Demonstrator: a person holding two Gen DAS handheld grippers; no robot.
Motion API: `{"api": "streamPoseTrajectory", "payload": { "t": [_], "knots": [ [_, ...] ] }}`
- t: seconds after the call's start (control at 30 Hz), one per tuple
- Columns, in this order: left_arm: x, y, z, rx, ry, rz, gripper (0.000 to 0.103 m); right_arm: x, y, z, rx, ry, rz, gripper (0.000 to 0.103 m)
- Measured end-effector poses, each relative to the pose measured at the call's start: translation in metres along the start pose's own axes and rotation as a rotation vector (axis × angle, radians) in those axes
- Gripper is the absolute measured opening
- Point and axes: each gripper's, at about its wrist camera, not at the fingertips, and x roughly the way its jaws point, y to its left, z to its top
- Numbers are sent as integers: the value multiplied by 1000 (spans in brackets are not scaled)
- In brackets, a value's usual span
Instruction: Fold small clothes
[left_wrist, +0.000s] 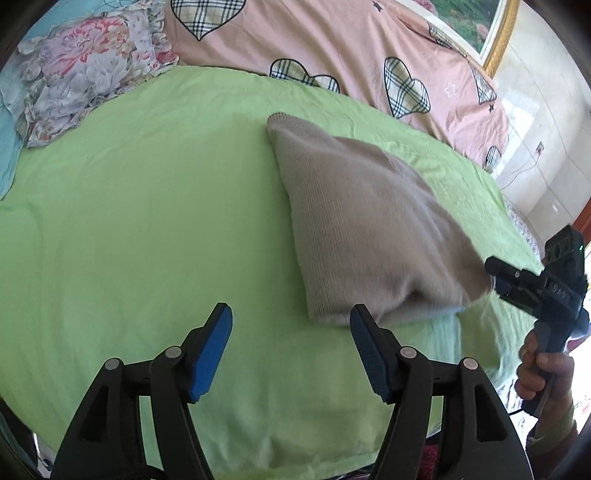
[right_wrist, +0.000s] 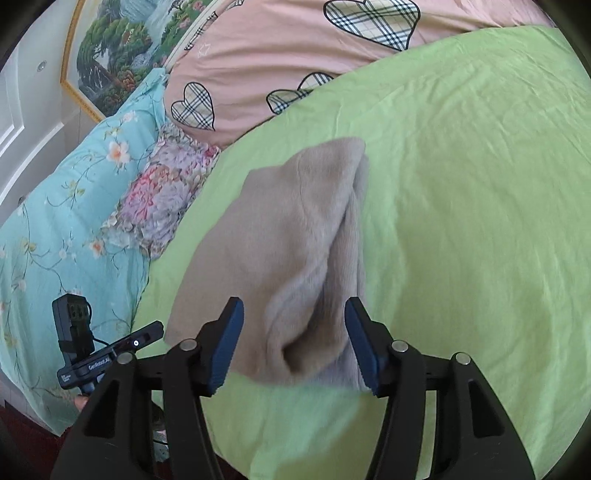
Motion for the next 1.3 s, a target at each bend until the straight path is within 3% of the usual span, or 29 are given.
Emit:
{"api": "streamPoseTrajectory", "payload": {
  "t": [0.17,0.3,0.33,0.37,0.43,0.6,0.7,0.77,0.83,0.9,0.97,1.1,1.17,1.3],
  "knots": [
    [17,-21,-14,10,27,-9,73,9,9,-10,-29,19,-2,58],
    [27,-39,-11,34,3,12,76,19,17,-9,-55,14,-1,58],
    [30,-41,-8,35,-2,17,77,22,19,-9,-61,21,4,51],
    [34,-45,-6,41,-8,20,78,25,21,-7,-65,32,7,32],
    [43,-55,-3,60,-7,38,78,28,23,-4,-53,44,23,10],
    [59,-61,4,87,4,100,80,2,20,16,17,-62,129,8],
    [57,-56,0,87,16,86,80,-15,15,27,48,-116,153,7],
    [56,-49,1,80,15,119,81,-19,15,32,52,-127,154,7],
    [52,-37,8,30,-7,163,81,-18,19,33,46,-125,158,7],
    [42,-20,16,-54,-39,158,81,-15,23,31,32,-119,148,7],
    [33,-12,18,-88,-59,167,75,-13,26,24,1,-108,115,6],
    [21,-11,8,-78,-58,171,53,-8,22,9,-71,-63,-4,6],
    [27,-8,2,-74,-31,178,51,-1,12,1,-43,-36,-2,6],
    [25,0,4,-128,-7,103,39,12,1,-10,-22,2,-22,6]
  ]
}}
